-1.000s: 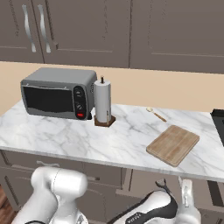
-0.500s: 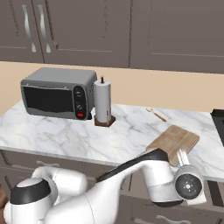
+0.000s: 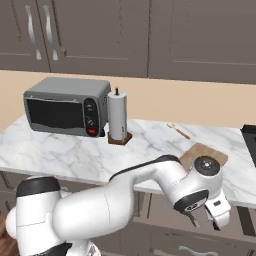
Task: Open the drawer on the right and place the cutting tools on the cutting board.
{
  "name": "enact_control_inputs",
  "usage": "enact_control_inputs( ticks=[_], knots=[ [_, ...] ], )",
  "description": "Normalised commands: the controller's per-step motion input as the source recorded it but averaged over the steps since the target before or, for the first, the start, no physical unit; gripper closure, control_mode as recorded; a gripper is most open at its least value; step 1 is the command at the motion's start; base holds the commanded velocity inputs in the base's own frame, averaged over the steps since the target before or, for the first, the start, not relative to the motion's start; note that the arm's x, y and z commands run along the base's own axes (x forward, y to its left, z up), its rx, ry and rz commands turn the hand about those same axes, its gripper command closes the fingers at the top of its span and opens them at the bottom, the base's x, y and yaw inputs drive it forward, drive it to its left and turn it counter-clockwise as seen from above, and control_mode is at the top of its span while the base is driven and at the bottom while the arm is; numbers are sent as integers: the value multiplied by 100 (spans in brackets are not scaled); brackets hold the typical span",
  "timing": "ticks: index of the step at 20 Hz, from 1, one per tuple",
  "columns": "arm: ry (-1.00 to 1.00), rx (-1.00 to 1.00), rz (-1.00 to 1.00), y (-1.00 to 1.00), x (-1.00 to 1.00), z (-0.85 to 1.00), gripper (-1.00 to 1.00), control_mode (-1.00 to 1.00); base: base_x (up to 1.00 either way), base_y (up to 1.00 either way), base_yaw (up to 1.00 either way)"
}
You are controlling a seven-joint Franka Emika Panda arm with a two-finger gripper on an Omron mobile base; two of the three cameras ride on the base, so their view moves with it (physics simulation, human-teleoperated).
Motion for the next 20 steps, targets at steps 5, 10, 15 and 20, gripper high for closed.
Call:
enact_control_inputs(
  ticks=[5,10,15,20],
  knots=[
    [37,2,12,28,9,-31,-100,-100,0,0,0],
    [31,9,15,14,12,-42,-100,-100,0,0,0],
    [20,13,18,11,4,-39,-100,-100,0,0,0],
    [6,16,22,13,0,-24,-100,-100,0,0,0]
  ],
)
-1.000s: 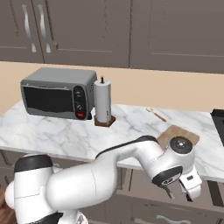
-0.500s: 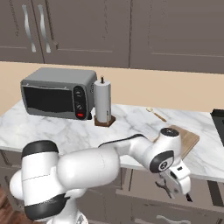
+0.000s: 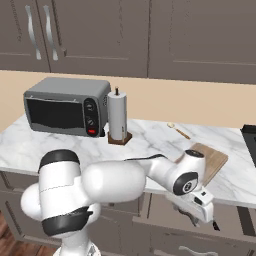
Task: Open the drawer on the right and place the cutting tools on the cutting board.
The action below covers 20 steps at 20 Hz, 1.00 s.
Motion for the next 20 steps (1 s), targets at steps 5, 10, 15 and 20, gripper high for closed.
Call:
enact_control_inputs(
  ticks=[5,10,15,20],
  knots=[
    [0,15,22,23,3,-22,-100,-100,0,0,0],
    [0,9,18,27,18,-28,-100,-100,0,0,0],
    [0,3,14,17,26,-26,-100,-100,0,0,0],
    [0,1,13,0,12,-22,-100,-100,0,0,0]
  ],
)
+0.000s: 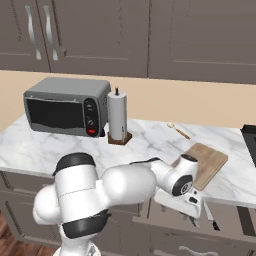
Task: Open the drawer on the right and place the cutting tools on the cutting board.
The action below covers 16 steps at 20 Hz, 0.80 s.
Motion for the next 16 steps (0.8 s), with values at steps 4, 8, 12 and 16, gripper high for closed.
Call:
enact_control_inputs(
  ticks=[4,8,12,16],
  knots=[
    [0,2,11,0,15,-30,-100,-100,0,0,0],
    [0,4,11,0,18,-29,-100,-100,0,0,0],
    [0,3,9,0,3,-29,-100,-100,0,0,0],
    [0,0,4,-2,-3,-28,-100,-100,0,0,0]
  ],
)
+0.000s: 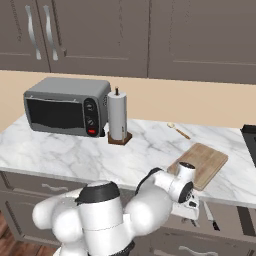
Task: Open the drawer on the right and place the cutting tools on the cutting board.
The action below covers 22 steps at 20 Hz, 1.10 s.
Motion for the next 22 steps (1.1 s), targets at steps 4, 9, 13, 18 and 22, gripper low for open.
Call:
enact_control_inputs(
  ticks=[4,9,13,18,22],
  knots=[
    [0,0,2,-4,-11,-26,-100,-100,0,0,0],
    [0,0,1,-7,-20,-16,-100,-100,0,0,0],
    [-2,1,0,-21,-52,-2,-100,-100,0,0,0],
    [-7,0,0,-29,-75,0,-100,-100,0,0,0],
    [-8,0,0,-22,-81,0,-100,-100,0,0,0]
  ],
)
